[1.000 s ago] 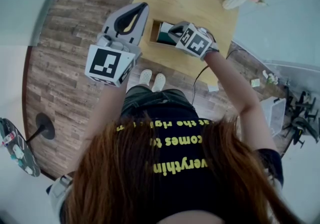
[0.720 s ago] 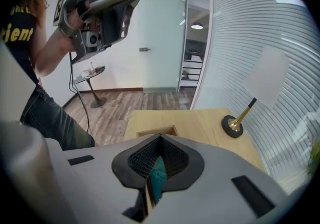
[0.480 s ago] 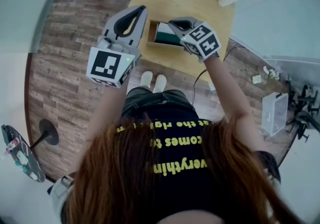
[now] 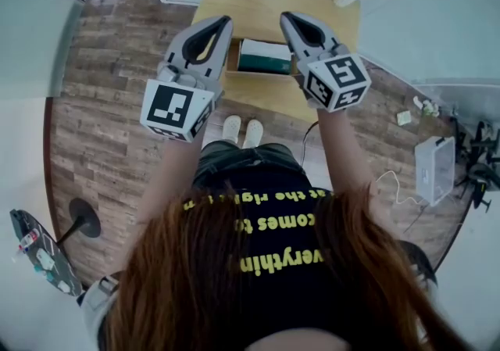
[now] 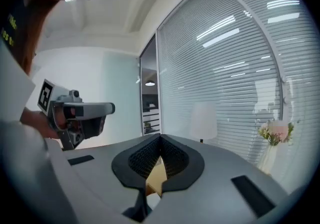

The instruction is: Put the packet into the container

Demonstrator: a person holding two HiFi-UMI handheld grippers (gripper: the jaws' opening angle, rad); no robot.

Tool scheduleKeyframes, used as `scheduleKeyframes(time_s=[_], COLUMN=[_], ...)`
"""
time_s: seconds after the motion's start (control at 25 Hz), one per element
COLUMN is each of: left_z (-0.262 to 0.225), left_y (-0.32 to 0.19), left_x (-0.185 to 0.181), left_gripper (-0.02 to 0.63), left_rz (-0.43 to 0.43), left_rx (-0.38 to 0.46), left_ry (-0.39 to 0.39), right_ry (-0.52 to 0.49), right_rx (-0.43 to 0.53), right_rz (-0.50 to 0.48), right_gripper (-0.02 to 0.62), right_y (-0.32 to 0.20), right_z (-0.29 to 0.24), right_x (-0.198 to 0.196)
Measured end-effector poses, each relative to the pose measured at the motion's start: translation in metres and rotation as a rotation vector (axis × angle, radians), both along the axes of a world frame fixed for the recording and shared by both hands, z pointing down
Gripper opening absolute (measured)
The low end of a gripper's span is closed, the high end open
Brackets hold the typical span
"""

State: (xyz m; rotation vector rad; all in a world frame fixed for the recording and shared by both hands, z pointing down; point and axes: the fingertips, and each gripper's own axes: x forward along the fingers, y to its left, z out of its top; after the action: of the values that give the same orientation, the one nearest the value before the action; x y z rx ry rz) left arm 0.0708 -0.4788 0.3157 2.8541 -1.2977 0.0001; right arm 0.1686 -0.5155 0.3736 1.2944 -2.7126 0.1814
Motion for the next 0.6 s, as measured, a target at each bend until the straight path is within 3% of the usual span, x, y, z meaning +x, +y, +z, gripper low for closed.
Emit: scheduleKeyframes(time_s=[0.24, 0.6], left_z=[0.001, 0.000], left_y=[0.002, -0.001], left_x=[0.014, 0.026], left_gripper=[0.000, 0.000], left_rz=[0.037, 0.066], left_rx=[-0.012, 0.007], left_ry=[0.008, -0.002], right_ry=[-0.047, -0.087], right_rx=[0.167, 0.191], right_rz=[0.080, 0.091], right_gripper=[0.014, 0.014], right_y=[0.022, 0.033], right_z=[-0.041, -0.056], right_x=[0.012, 0.016])
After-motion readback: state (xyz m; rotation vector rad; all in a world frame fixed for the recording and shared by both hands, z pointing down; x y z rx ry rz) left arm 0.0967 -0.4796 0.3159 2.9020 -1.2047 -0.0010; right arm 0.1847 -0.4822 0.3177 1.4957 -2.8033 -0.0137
